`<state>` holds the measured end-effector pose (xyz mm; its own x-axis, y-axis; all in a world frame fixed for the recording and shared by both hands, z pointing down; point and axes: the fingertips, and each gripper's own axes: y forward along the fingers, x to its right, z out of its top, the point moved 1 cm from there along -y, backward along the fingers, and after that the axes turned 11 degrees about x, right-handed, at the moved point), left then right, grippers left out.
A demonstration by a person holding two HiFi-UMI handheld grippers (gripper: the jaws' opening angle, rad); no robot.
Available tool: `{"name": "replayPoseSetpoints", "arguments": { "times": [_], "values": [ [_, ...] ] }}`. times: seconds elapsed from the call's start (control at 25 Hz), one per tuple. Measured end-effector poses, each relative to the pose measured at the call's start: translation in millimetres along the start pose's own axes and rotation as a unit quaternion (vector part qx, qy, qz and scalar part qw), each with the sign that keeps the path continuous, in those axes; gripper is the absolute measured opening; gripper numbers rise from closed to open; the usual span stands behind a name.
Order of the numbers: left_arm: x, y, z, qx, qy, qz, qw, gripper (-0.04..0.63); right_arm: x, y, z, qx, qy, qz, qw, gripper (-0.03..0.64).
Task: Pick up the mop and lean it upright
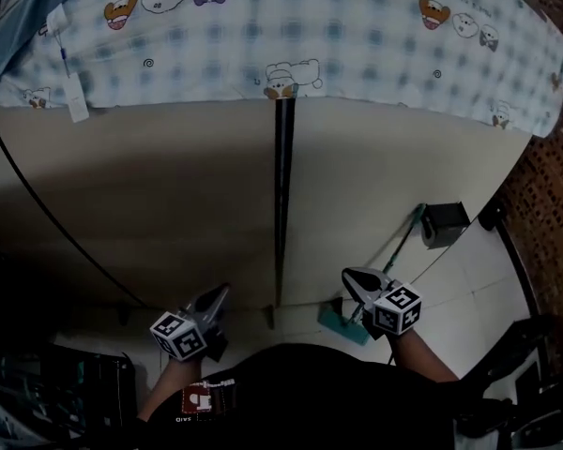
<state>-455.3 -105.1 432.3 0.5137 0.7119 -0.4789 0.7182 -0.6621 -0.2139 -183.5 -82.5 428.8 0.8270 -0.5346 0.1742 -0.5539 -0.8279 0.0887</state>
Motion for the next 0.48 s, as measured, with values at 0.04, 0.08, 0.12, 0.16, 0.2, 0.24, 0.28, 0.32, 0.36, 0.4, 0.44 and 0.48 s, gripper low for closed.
{"name": "replayPoseSetpoints", "arguments": {
  "times": [0.04, 0.08, 0.12, 0.16, 0.2, 0.24, 0.28, 0.32, 0.36, 0.4, 0.44, 0.48],
  "values": [
    [10.6, 6.0, -5.5, 0.001, -0.004, 0.002, 1.0000, -0.020, 6.7, -6.6, 1.1, -0.001, 0.004, 0.003, 1.000, 0.015],
    [20.1, 9.7, -9.7, 0.002, -0.007, 0.003, 1.0000, -0.020, 11.7, -12.7, 2.0, 0.000, 0.010, 0.005, 1.000, 0.015],
    [27.8, 12.1, -13.5, 0.002, -0.007, 0.004, 1.0000, -0.020, 16.4, -18.5, 2.5, 0.000, 0.014, 0.007, 1.000, 0.015],
    [33.0, 13.9, -16.8, 0.000, -0.006, 0.006, 1.0000, -0.020, 21.2, -23.2, 3.1, 0.001, 0.017, 0.008, 1.000, 0.015],
    [35.6, 15.6, -19.4, -0.001, -0.005, 0.008, 1.0000, -0.020, 25.5, -26.6, 4.1, 0.001, 0.019, 0.008, 1.000, 0.015],
    [36.4, 17.2, -21.0, -0.001, -0.005, 0.010, 0.9999, -0.020, 29.4, -28.7, 5.1, 0.002, 0.017, 0.009, 1.000, 0.015],
    [35.8, 18.9, -21.7, 0.000, -0.005, 0.011, 0.9999, -0.020, 32.7, -29.6, 5.8, 0.003, 0.012, 0.010, 1.000, 0.015],
    [34.2, 21.1, -22.1, 0.001, -0.004, 0.008, 1.0000, -0.020, 35.2, -29.5, 7.0, 0.004, 0.008, 0.010, 1.000, 0.015],
    [31.9, 24.2, -22.6, 0.002, -0.002, 0.002, 1.0000, -0.020, 37.0, -28.9, 9.1, 0.006, 0.006, 0.007, 1.000, 0.015],
    [29.2, 28.0, -23.9, 0.003, -0.003, -0.006, 1.0000, -0.020, 38.6, -28.7, 11.2, 0.008, 0.006, 0.002, 1.000, 0.015],
    [26.5, 32.4, -25.8, 0.004, -0.008, -0.012, 0.9999, -0.020, 40.0, -29.1, 12.9, 0.008, 0.007, -0.004, 1.000, 0.015],
    [24.0, 37.1, -27.6, 0.003, -0.014, -0.018, 0.9997, -0.020, 40.9, -30.2, 14.6, 0.007, 0.008, -0.011, 1.000, 0.015]
  ]
}}
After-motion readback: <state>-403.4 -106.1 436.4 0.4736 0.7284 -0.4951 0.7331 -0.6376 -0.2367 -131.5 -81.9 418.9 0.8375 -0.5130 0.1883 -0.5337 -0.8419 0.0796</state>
